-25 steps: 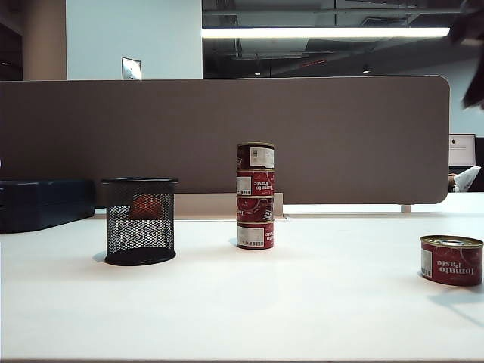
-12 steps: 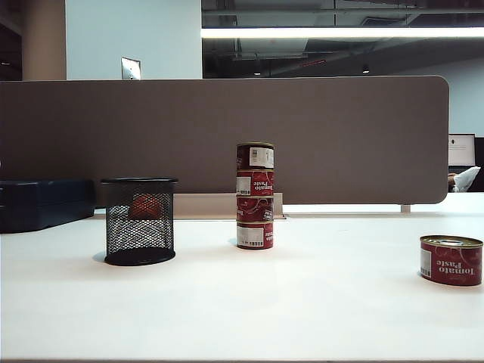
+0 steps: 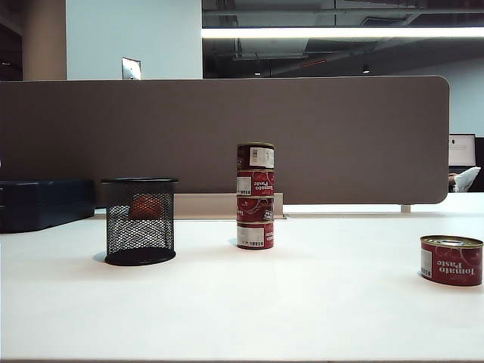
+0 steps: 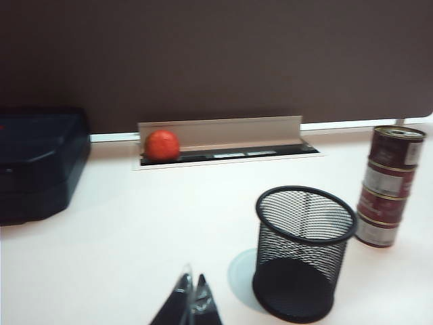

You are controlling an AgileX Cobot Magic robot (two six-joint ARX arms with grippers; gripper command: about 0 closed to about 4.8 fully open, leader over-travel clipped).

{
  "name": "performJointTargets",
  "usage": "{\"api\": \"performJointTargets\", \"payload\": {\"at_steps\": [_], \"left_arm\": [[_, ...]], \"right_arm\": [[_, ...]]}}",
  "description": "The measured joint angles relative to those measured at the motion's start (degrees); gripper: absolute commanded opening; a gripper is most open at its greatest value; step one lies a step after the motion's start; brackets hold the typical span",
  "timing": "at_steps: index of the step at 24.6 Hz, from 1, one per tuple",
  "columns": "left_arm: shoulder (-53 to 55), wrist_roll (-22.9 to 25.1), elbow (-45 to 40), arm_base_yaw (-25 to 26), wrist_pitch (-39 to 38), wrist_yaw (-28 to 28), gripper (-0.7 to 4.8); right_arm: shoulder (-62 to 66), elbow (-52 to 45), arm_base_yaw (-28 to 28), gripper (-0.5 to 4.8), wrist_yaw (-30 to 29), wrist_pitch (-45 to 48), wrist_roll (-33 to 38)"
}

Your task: Take a can of tomato sauce from the stacked ones and place it on the table.

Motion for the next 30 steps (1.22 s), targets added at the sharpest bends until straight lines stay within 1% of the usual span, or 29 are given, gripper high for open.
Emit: {"api": "performJointTargets", "payload": {"at_steps": [4, 7, 12, 19, 24, 28, 30], "left_arm": [[0.0, 0.0, 0.0, 0.0, 0.0, -2.3, -0.06], [0.0, 0.0, 0.0, 0.0, 0.0, -2.3, -0.06], [0.0, 0.0, 0.0, 0.0, 0.3, -2.8, -0.06], [0.0, 0.0, -0.9, 0.0, 0.8, -2.8, -0.06], [0.0, 0.0, -1.4, 0.0, 0.9, -2.8, -0.06], [0.0, 0.0, -1.4, 0.0, 0.9, -2.8, -0.06], [0.0, 0.0, -1.4, 0.0, 0.9, -2.8, -0.06]], "right_arm": [[-6.1, -4.9, 0.0, -0.07, 0.9, 3.1, 0.0], [-9.4, -8.1, 0.0, -0.07, 0.8, 3.1, 0.0], [-9.0, -10.6, 0.1, -0.07, -2.1, 3.7, 0.0], [-9.0, -12.6, 0.1, -0.06, -2.2, 5.6, 0.0], [-9.0, -14.7, 0.1, -0.07, -2.2, 8.3, 0.0], [-9.0, -16.9, 0.1, -0.07, -2.2, 12.6, -0.3], [-9.0, -16.9, 0.1, -0.06, -2.1, 12.6, -0.5]]}}
